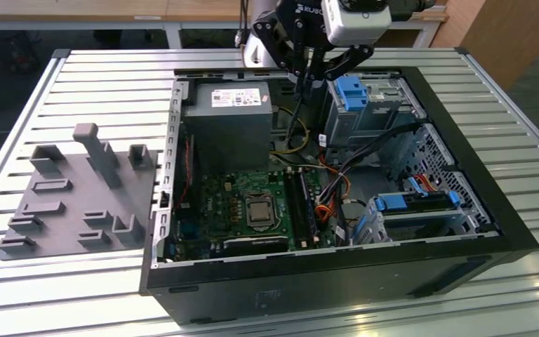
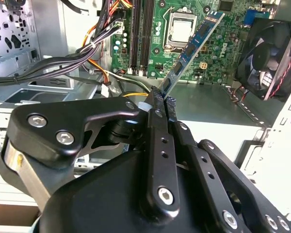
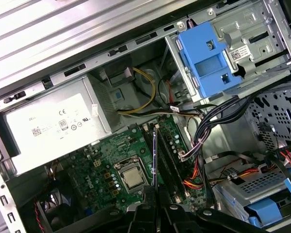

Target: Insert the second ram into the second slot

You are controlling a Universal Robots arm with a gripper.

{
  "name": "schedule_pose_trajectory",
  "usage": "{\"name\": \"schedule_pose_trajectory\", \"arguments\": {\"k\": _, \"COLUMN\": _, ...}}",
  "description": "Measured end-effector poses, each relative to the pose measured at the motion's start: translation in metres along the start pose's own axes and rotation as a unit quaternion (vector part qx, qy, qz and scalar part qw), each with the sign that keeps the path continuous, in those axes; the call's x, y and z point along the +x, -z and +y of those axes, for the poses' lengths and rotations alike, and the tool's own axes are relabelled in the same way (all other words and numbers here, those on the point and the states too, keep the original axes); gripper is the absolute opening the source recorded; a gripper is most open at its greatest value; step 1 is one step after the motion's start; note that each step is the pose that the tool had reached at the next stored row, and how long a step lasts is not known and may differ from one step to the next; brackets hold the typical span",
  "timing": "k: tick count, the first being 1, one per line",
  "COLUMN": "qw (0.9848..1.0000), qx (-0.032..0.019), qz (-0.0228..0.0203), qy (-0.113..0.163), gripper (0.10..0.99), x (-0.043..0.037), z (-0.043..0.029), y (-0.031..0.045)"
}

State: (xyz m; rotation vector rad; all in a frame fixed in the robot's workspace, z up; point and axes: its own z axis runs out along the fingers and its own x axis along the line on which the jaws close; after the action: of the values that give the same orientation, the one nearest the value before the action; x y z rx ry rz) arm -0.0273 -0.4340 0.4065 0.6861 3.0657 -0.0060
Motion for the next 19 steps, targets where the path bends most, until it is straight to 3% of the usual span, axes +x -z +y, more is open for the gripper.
{"name": "schedule_pose_trajectory", "arguments": {"k": 12, "qw": 0.9999, "qx": 0.0, "qz": 0.0, "qy": 0.014, "gripper": 0.137, "x": 0.0, "z": 0.0, "y": 0.0}}
{"name": "schedule_pose_trajectory", "arguments": {"k": 19, "qw": 0.9992, "qx": -0.0001, "qz": -0.0001, "qy": 0.039, "gripper": 0.137, "x": 0.0, "z": 0.0, "y": 0.0}}
